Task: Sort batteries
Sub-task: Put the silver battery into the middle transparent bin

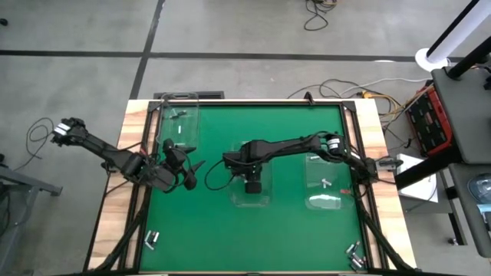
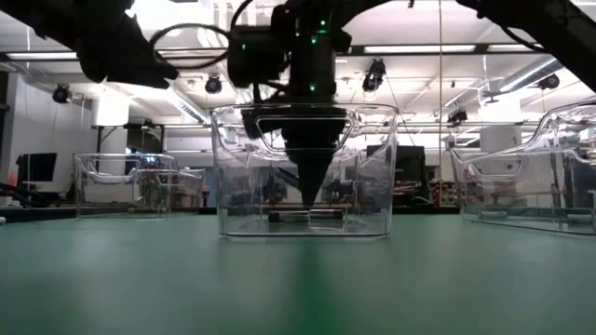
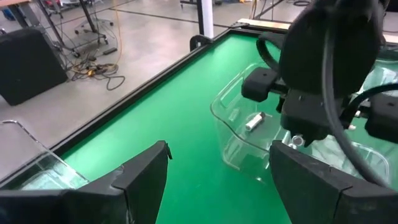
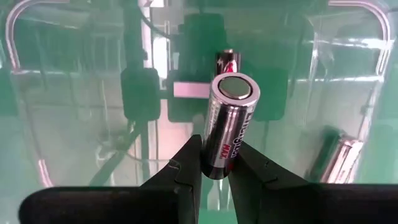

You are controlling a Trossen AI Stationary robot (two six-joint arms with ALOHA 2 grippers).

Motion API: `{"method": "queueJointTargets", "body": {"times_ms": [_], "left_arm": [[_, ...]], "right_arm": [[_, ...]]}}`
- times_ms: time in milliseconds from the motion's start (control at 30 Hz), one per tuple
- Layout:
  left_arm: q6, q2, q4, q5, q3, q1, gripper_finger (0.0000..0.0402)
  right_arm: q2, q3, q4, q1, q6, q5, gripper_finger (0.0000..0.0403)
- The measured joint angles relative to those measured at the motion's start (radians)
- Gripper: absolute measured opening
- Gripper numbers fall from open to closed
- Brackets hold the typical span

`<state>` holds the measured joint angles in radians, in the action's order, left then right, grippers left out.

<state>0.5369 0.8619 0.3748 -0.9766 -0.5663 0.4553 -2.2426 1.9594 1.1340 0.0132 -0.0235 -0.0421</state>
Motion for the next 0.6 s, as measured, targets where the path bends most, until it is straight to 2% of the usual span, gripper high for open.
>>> {"method": "queueJointTargets", "body": {"times_ms": [433,600], "left_arm": [[-0.001,0.001,-0.004,0.0,0.004,0.0,0.0256],[-0.002,0.001,-0.004,0.0,0.006,0.0,0.0255]], "right_arm": [[-0.016,-0.062,-0.053,0.005,-0.006,0.016,0.0055],[-0.016,-0.065,-0.071,0.005,-0.001,0.016,0.0076]]}}
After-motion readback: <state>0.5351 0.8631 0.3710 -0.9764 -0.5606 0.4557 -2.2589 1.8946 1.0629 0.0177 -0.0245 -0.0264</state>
